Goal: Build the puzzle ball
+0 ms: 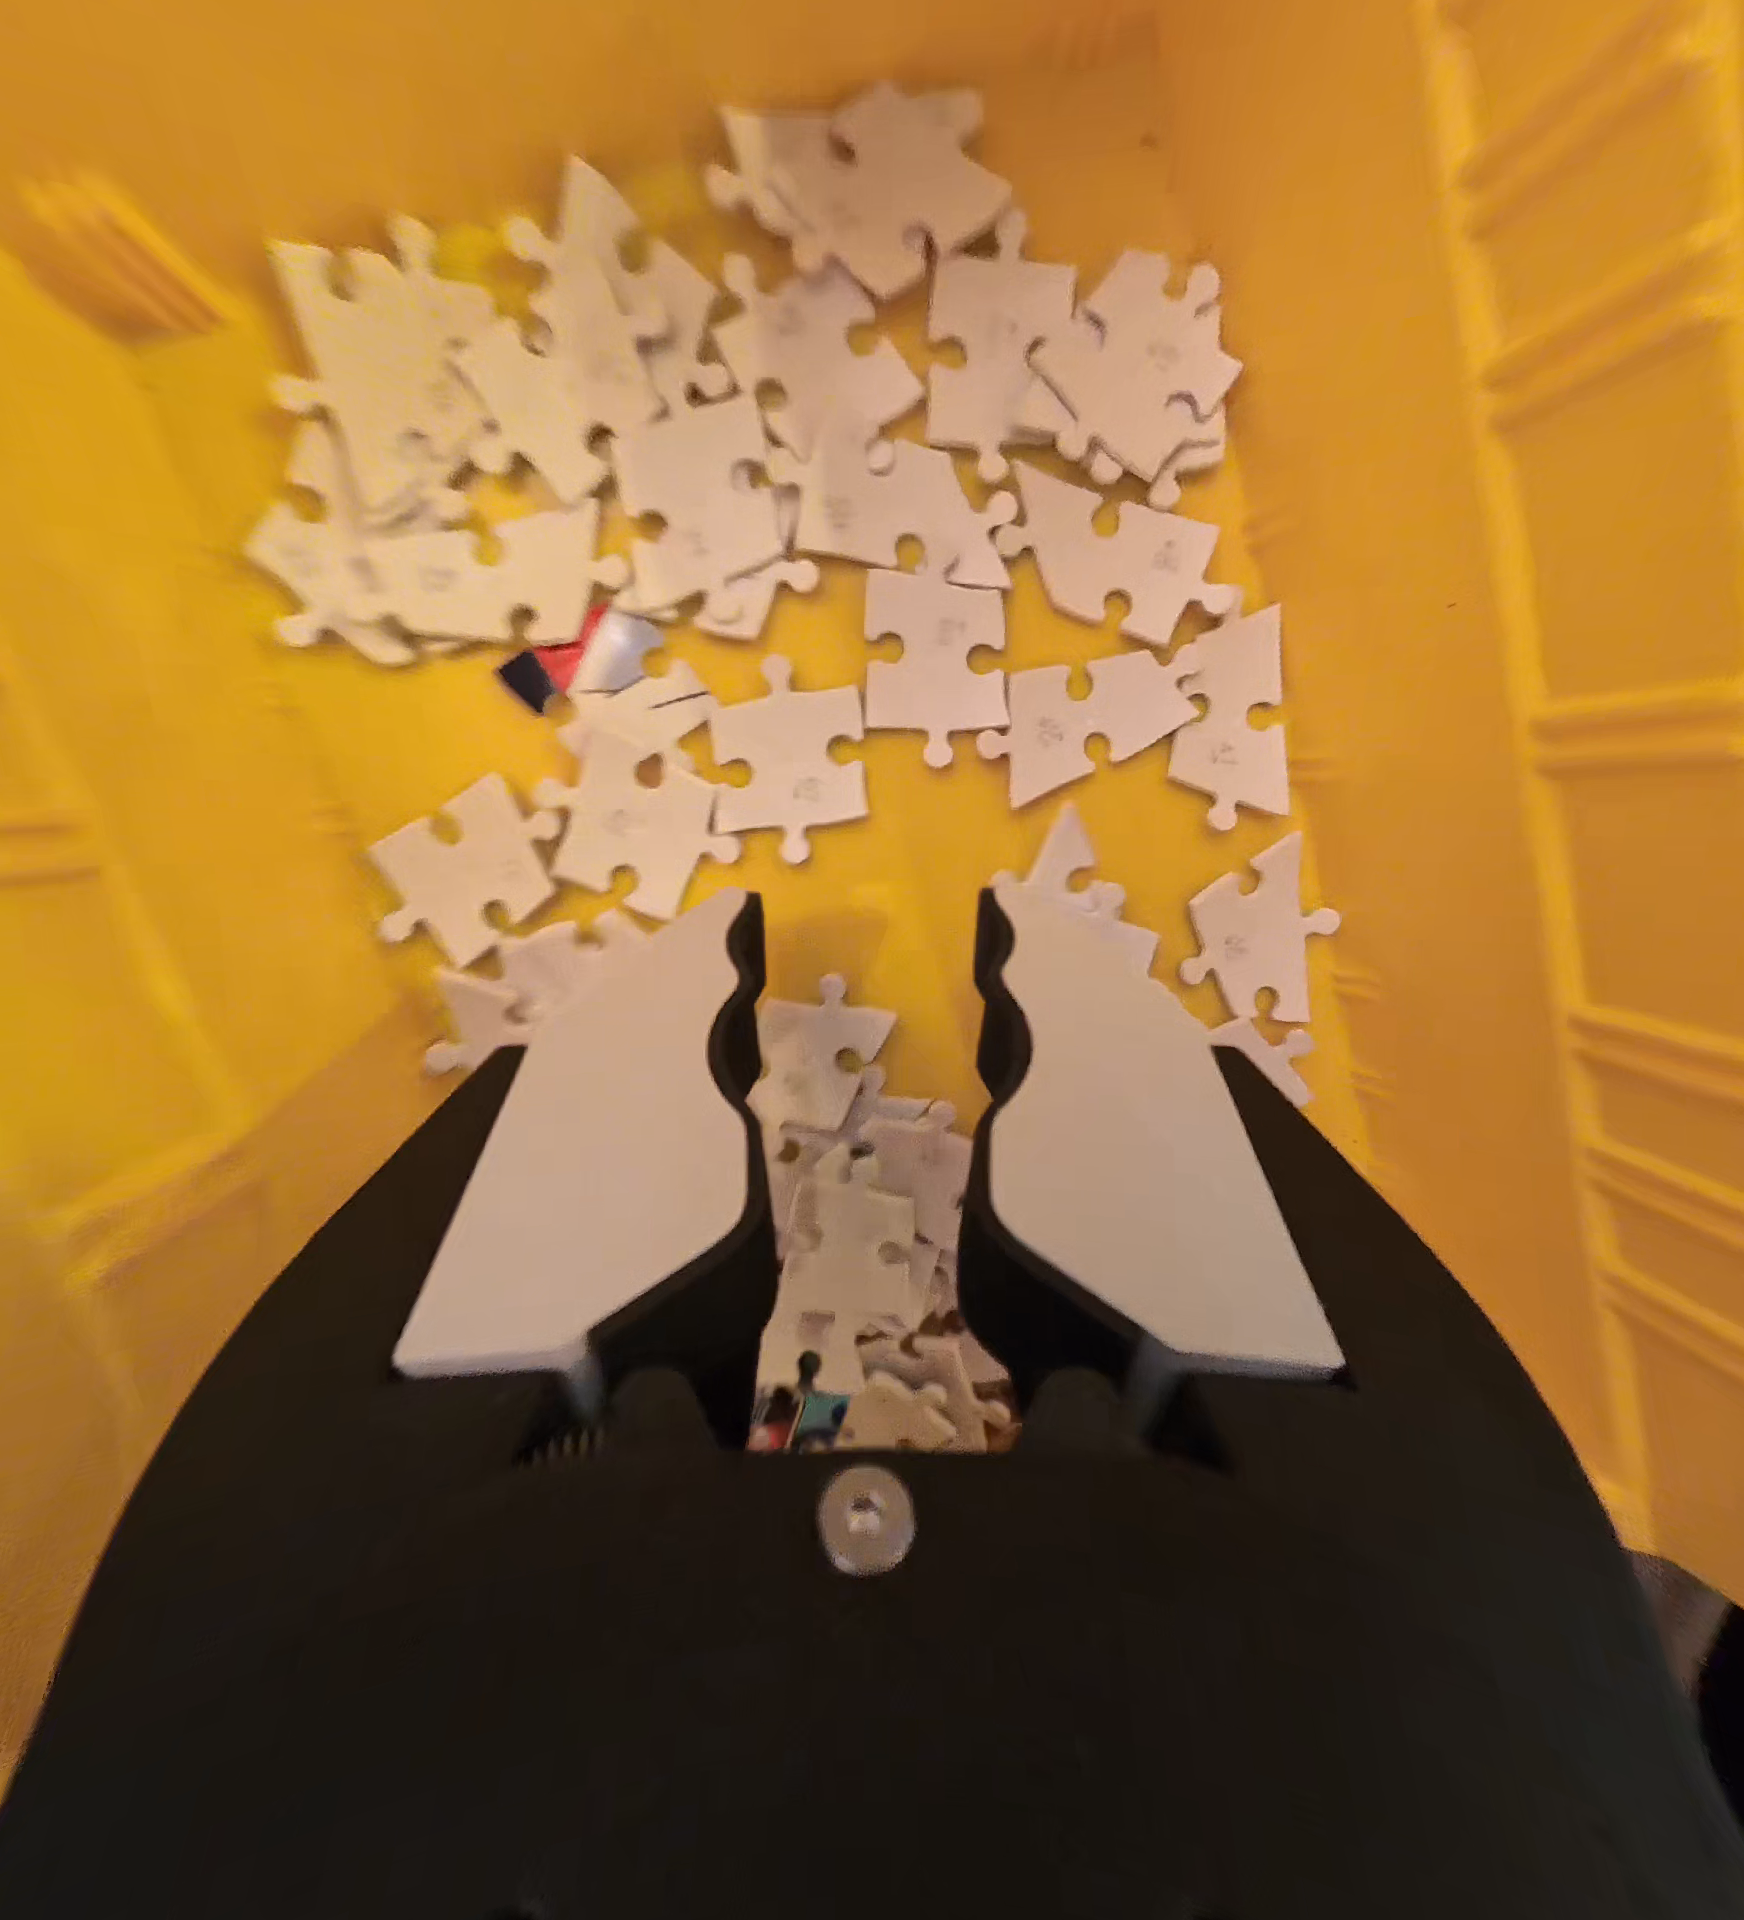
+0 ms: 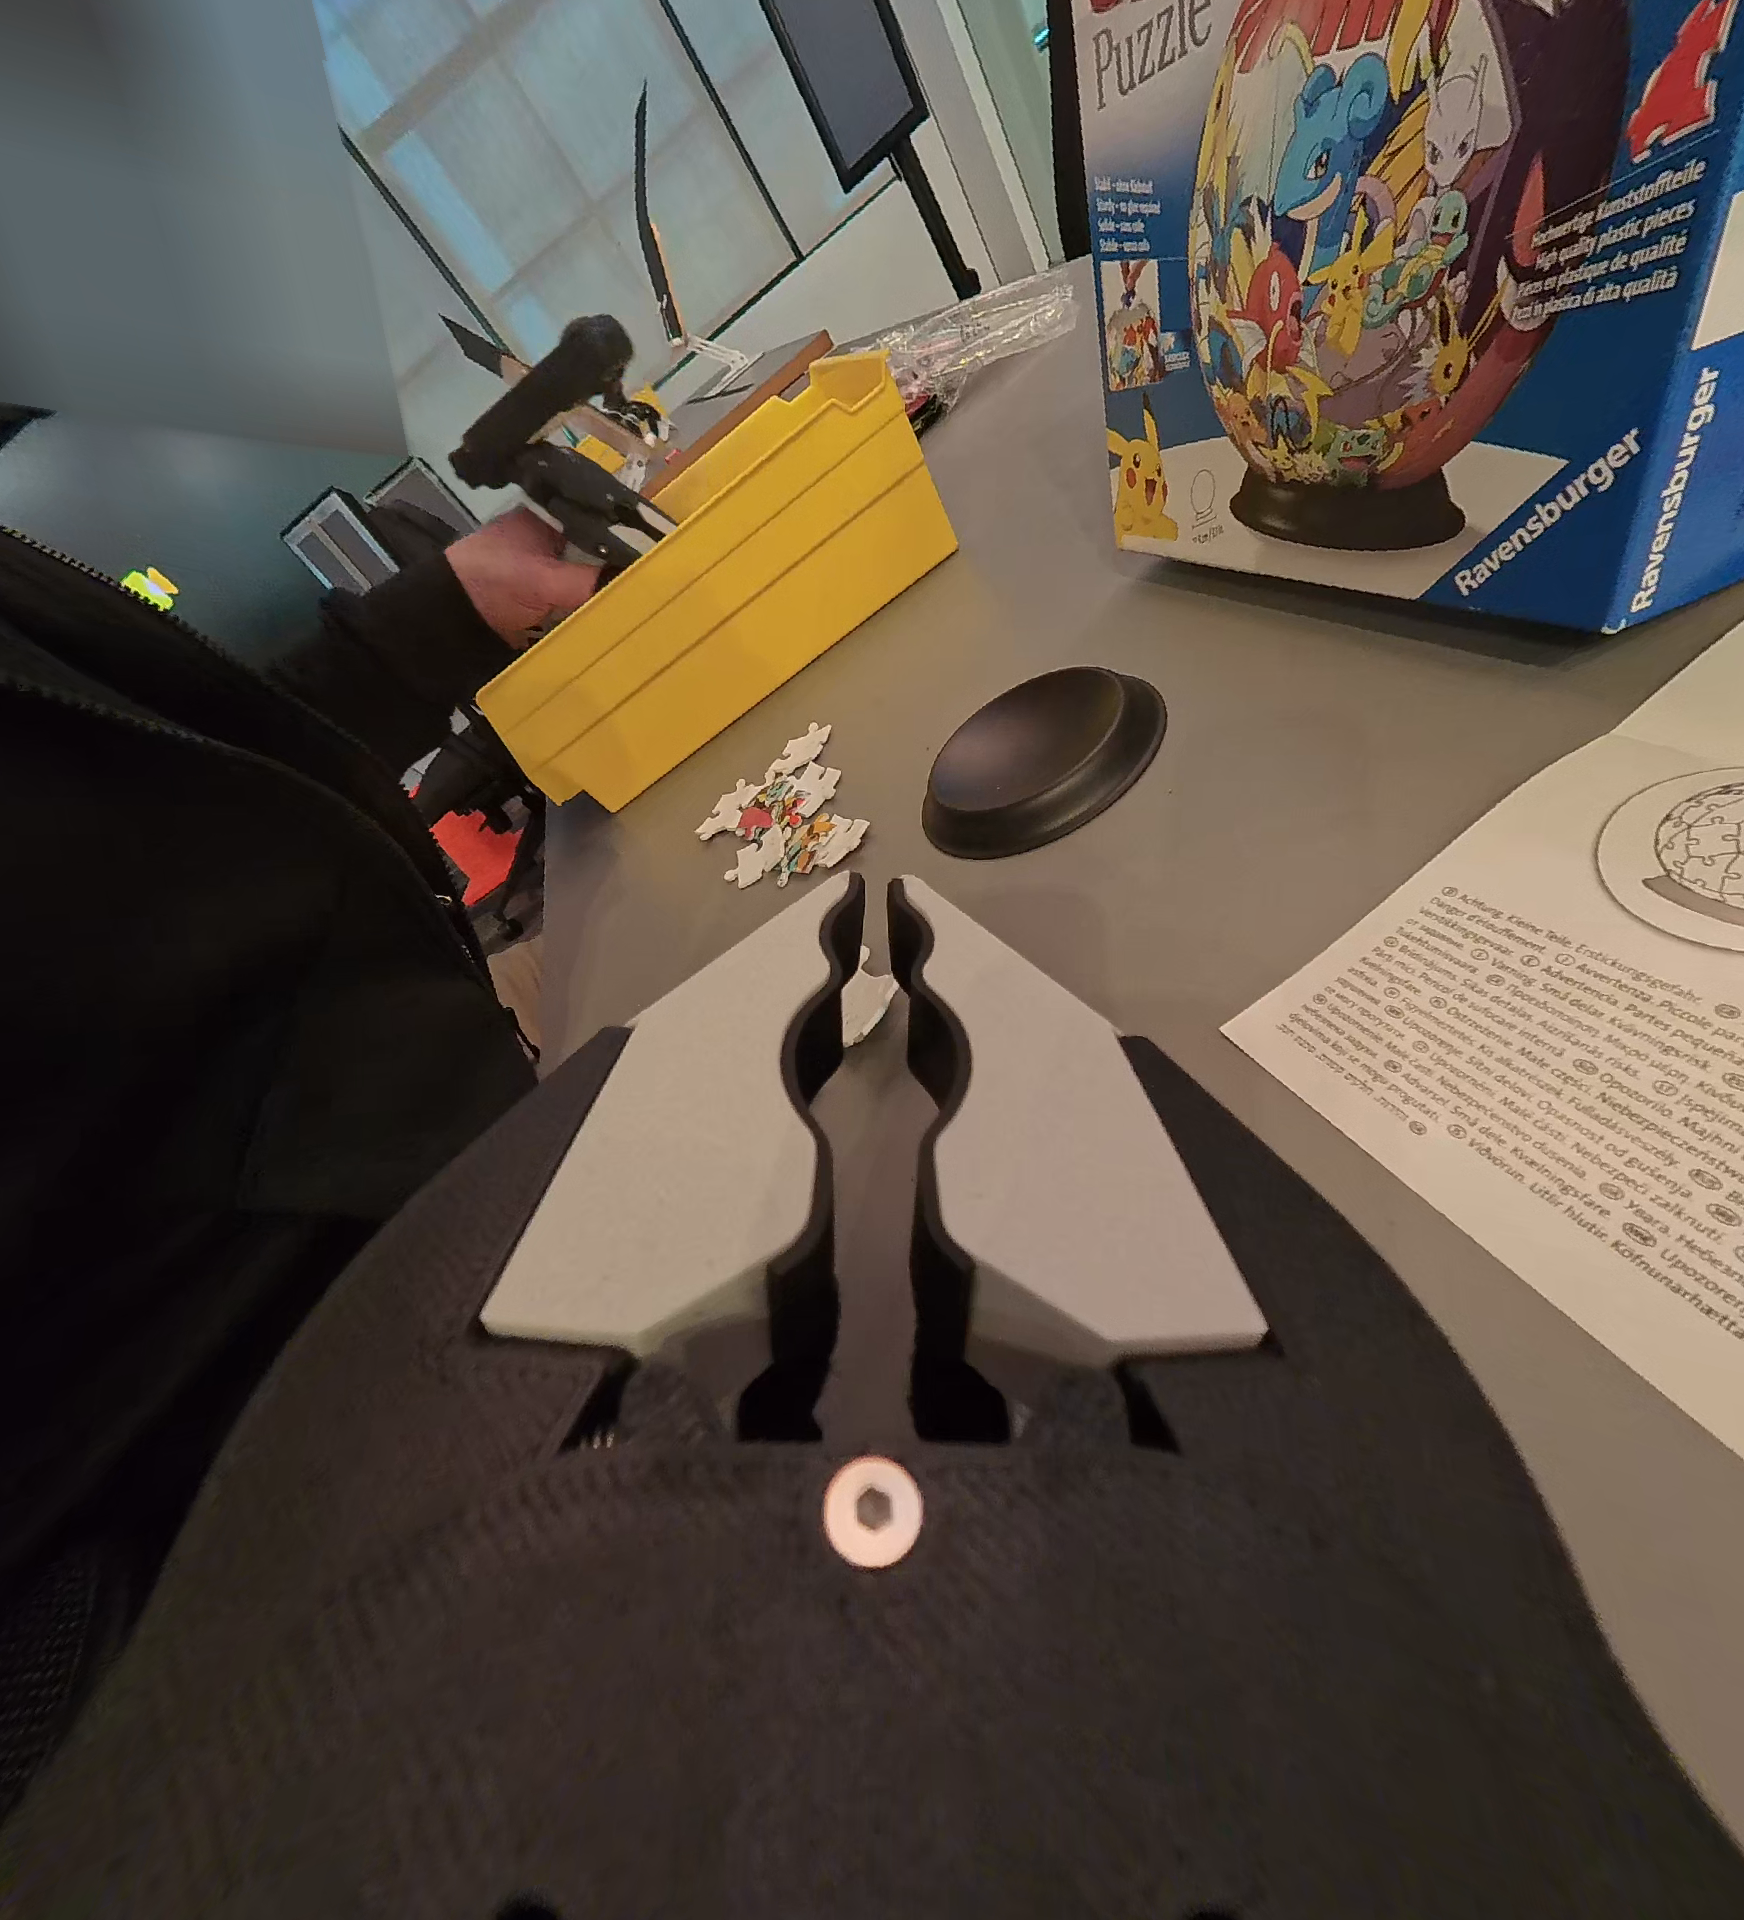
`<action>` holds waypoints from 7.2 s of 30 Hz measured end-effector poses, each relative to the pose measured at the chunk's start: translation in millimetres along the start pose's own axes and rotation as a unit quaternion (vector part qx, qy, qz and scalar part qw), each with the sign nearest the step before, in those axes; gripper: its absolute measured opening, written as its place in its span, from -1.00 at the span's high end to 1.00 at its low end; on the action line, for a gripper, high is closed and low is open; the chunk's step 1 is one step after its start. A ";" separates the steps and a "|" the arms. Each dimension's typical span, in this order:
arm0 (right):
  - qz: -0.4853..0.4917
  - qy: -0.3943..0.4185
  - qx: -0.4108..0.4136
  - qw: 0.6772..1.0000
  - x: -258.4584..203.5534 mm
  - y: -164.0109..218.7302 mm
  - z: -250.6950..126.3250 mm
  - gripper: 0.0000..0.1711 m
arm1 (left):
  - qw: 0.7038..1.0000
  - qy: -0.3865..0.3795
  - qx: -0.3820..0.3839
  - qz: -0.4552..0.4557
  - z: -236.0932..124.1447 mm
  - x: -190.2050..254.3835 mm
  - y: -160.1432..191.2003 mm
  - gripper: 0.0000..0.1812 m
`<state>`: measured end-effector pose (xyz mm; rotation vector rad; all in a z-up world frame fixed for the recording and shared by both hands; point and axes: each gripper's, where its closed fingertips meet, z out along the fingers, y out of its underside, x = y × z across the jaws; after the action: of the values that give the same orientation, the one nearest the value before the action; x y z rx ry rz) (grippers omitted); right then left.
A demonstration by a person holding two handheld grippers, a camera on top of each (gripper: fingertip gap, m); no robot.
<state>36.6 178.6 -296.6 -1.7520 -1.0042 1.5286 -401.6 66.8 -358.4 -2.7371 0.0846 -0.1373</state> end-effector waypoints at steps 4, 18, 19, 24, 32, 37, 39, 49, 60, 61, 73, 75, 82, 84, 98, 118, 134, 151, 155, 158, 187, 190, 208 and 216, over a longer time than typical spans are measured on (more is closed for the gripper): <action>0.000 0.000 0.000 1.000 0.0 0.0 0.0 0.96 | 0.995 -0.051 0.011 -0.082 -17.4 -25.2 14.4 0.35; 0.000 0.000 0.002 1.000 -0.3 -0.3 -0.3 0.96 | 0.998 0.018 0.025 -0.063 -8.8 9.3 8.7 0.23; 0.000 -0.001 0.001 1.000 -0.3 -0.3 -0.3 0.96 | 0.997 0.018 0.032 -0.068 -12.8 6.7 7.9 0.25; 0.000 0.000 0.001 1.000 -0.3 -0.1 -0.1 0.96 | 0.999 -0.001 -0.009 -0.054 -7.9 0.3 22.5 0.20; 0.001 0.000 -0.001 1.000 -0.1 0.2 0.2 0.96 | 0.997 0.065 -0.018 0.022 4.2 42.8 11.2 0.18; 0.001 -0.001 0.000 1.000 -0.3 -0.1 -0.1 0.96 | 0.999 0.025 -0.021 -0.020 -4.5 15.0 16.8 0.20; 0.001 -0.001 0.001 1.000 -0.3 -0.2 -0.2 0.96 | 0.999 0.029 -0.029 -0.017 1.0 15.6 18.1 0.19; 0.002 0.000 0.001 1.000 0.1 -0.4 -0.3 0.96 | 0.999 0.048 -0.001 0.016 -6.7 23.7 -1.6 0.11; 0.002 0.001 0.000 1.000 0.8 -0.1 0.2 0.96 | 0.993 0.070 -0.094 0.015 -3.5 28.0 42.6 0.27; 0.002 0.001 0.000 1.000 0.8 -0.1 0.2 0.96 | 0.993 0.072 -0.088 0.016 -1.5 27.4 37.9 0.27; 0.002 -0.001 0.002 1.000 0.4 -0.7 -0.2 0.96 | 0.994 -0.009 -0.103 -0.042 -17.6 -4.7 53.2 0.06; 0.002 -0.001 0.003 1.000 0.2 -1.0 -0.5 0.96 | 0.992 0.002 -0.120 -0.050 -13.1 -1.5 62.1 0.04; 0.002 -0.001 0.003 1.000 0.1 -0.8 -0.4 0.96 | 0.996 0.037 -0.072 -0.029 -0.3 9.8 31.7 -0.03; 0.001 0.000 0.004 1.000 0.1 -1.1 -0.6 0.96 | 0.999 0.012 -0.038 -0.016 -4.0 3.0 18.3 -0.08; 0.002 -0.002 0.004 1.000 0.0 -1.1 -0.7 0.96 | 0.990 0.045 -0.125 -0.042 -18.0 25.9 70.3 0.08; 0.001 -0.002 0.005 1.000 -0.4 -1.6 -1.1 0.96 | 0.999 -0.009 -0.045 -0.020 -36.9 -1.0 33.3 0.72; 0.000 -0.003 0.009 1.000 -1.0 -2.3 -1.8 0.96 | 0.784 0.440 0.433 -0.070 -167.9 55.8 -66.7 0.98; -0.001 -0.003 0.007 1.000 -1.1 -1.8 -1.4 0.96 | 0.766 -0.370 0.239 0.469 -144.2 76.4 -89.3 0.98; -0.001 -0.004 0.006 1.000 -1.2 -1.6 -1.1 0.96 | 0.723 -0.409 0.215 0.513 -142.4 80.4 -89.4 0.98; -0.002 -0.003 0.006 1.000 -1.2 -1.6 -1.1 0.96 | 0.710 -0.408 0.203 0.537 -137.4 85.0 -87.6 0.98; 0.009 0.007 -0.014 1.000 3.9 3.5 3.3 0.97 | 0.903 -0.261 -0.023 0.339 -24.2 -26.4 -2.3 0.71; 0.010 0.009 -0.019 1.000 4.3 4.7 4.3 0.97 | 0.895 -0.258 -0.041 0.363 -17.3 -23.1 7.9 0.95; 0.016 0.019 -0.036 0.999 8.1 8.9 7.3 0.97 | 0.958 -0.150 0.040 0.241 -38.6 -9.5 -4.0 0.88; 0.019 0.020 -0.043 0.999 9.0 10.8 8.7 0.98 | 0.971 -0.013 0.006 0.239 -46.9 18.9 21.0 0.61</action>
<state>30.2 180.1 -311.8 -1.8648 -1.0365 1.4878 -388.7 27.9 -322.1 -2.6192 0.7242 0.0358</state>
